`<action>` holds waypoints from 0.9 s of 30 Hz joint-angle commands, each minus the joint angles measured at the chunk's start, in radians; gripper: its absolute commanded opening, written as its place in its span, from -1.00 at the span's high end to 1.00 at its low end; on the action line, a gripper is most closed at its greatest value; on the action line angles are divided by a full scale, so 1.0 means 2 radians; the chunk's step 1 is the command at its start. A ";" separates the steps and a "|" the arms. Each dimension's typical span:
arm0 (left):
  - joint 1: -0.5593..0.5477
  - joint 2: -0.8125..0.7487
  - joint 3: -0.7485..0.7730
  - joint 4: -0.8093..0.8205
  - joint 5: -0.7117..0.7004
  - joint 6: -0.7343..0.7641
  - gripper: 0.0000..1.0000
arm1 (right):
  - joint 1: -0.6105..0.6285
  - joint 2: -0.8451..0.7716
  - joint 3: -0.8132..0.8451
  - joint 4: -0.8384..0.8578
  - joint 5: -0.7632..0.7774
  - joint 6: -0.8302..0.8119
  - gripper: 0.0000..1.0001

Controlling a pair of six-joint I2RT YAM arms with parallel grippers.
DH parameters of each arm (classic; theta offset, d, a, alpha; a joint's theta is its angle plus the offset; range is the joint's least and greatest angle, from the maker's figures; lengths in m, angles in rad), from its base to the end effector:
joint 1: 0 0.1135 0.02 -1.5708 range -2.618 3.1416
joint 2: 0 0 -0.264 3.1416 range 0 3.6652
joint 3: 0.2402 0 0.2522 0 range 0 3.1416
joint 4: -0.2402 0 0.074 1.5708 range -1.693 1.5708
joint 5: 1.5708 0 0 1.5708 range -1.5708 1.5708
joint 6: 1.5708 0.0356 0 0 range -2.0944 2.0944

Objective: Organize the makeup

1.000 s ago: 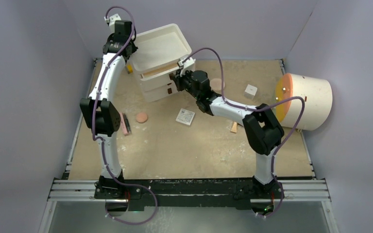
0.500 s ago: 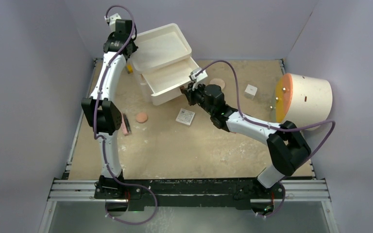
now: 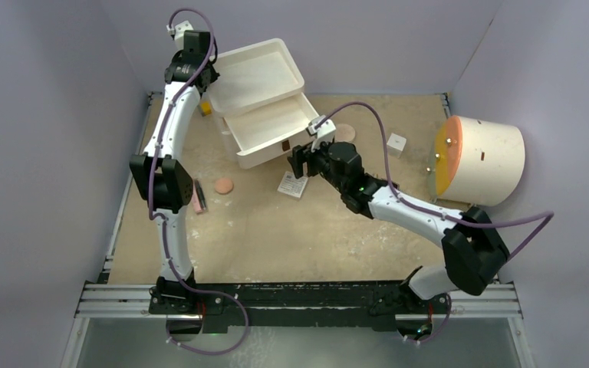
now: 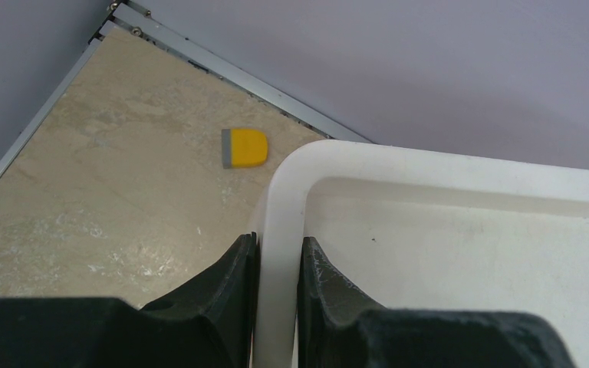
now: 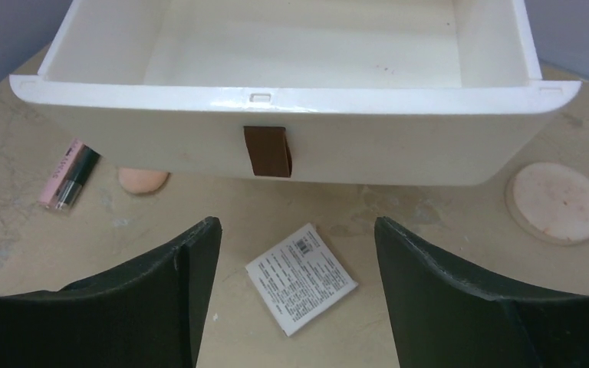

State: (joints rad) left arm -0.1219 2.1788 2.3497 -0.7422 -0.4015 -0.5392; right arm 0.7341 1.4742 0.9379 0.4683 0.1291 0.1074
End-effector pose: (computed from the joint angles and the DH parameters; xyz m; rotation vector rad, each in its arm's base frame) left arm 0.4898 -0.0460 0.3732 -0.6566 1.9862 0.0317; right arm 0.2591 0.2276 0.2953 -0.4170 1.6125 0.5363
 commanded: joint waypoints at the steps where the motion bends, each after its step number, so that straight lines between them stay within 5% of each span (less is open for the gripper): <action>1: 0.008 0.028 -0.002 0.002 0.010 -0.033 1.00 | -0.003 -0.057 -0.021 -0.021 0.032 -0.002 -0.57; 5: 0.009 0.026 -0.002 0.003 0.005 -0.027 1.00 | -0.055 -0.104 -0.038 -0.037 0.065 0.013 -0.66; 11: 0.009 0.022 -0.005 0.006 0.014 -0.021 1.00 | -0.147 -0.063 0.025 -0.102 0.098 0.050 -0.64; 18: 0.008 0.013 -0.019 0.020 0.024 -0.012 1.00 | -0.240 0.104 0.217 -0.226 -0.017 0.107 -0.46; 27: 0.009 0.005 -0.039 0.027 0.029 0.002 1.00 | -0.275 0.299 0.407 -0.319 -0.118 0.111 -0.11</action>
State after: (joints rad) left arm -0.1181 2.1742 2.3234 -0.6968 -0.3893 -0.4934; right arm 0.1970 1.9976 1.6520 -0.0376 0.0048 0.3061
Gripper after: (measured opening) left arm 0.220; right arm 0.560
